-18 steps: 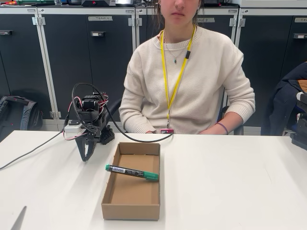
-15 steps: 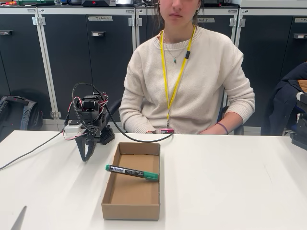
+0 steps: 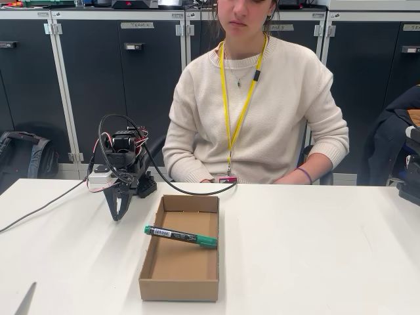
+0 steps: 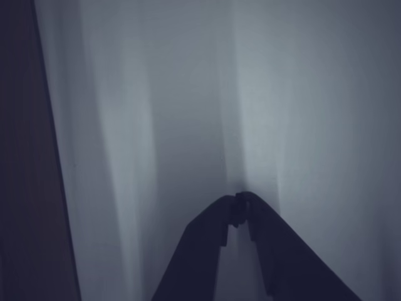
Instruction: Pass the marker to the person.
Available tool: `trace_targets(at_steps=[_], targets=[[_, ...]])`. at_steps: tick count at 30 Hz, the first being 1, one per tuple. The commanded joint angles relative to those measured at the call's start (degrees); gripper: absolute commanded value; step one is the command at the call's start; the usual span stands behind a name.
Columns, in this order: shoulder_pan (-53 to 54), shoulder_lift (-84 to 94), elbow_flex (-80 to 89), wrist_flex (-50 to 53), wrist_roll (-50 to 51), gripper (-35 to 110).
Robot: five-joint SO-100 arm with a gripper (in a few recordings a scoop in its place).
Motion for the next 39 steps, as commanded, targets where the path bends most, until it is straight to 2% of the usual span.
trace_targets(at_steps=[1,10,25,31,39], targets=[[0.3,0.5,1.3,0.4,-0.4,-5],[-1.0,-8.6,-5.4,-2.7,1.0,-5],[-7.2,-56.7,-47.0,-9.5,12.5,-2],[-7.5,-71.9,-64.2,-11.3,22.3,0],[-7.9,-81.4,-75.2,-12.0,38.3,4]])
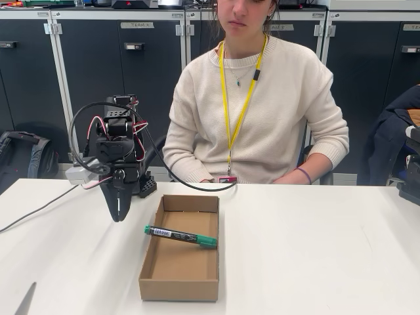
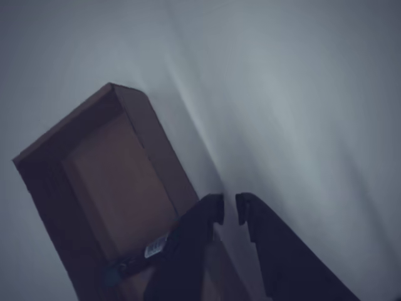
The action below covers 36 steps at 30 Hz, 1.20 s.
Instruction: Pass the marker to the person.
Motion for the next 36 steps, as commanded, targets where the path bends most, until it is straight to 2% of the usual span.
trace_targets(at_steps=[1,4,12,21,26,36], targets=[[-0.4,-1.5,-6.8,0.2,7.8,4],[-0.3,-3.0,-8.7,1.9,15.0,6],[1.4,-9.3,-11.0,-2.4,28.8,9],[2.1,-14.2,-14.7,0.0,30.7,11],[-1.0,-14.7,-20.3,4.8,30.2,12],[-5.4,-6.2,-22.7,13.4,31.7,13]])
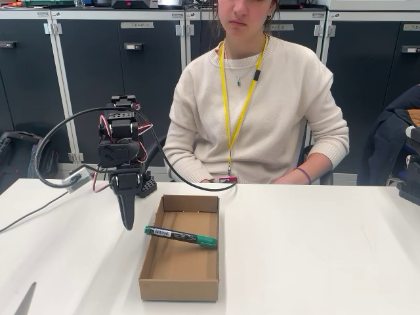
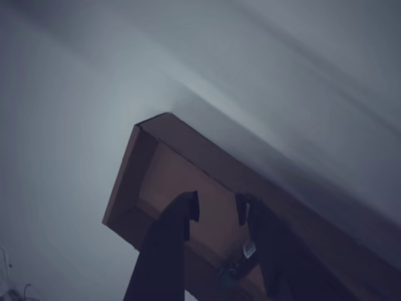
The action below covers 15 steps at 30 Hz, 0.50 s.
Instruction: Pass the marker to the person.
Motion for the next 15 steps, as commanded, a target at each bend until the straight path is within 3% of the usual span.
trace_targets(at_steps=[1,15], targets=[[-1.3,6.9,-2.2,1.5,1.1,13],[-0.6,19.1,10.7,4.7,6.1,14]])
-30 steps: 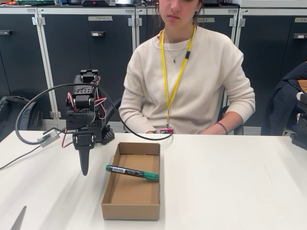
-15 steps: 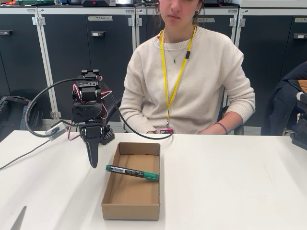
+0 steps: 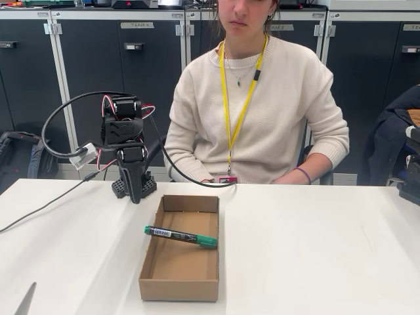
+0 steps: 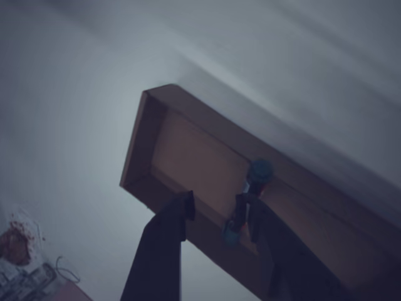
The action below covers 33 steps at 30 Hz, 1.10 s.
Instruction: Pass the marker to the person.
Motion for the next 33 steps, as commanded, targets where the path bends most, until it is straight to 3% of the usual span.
trace_targets(at_steps=[1,10,33], targets=[[0.2,5.1,2.4,0.5,1.3,14],[-5.6,7.0,6.7,1.2,6.4,14],[-8.7,-15.4,-1.1,-6.1,12.4,16]])
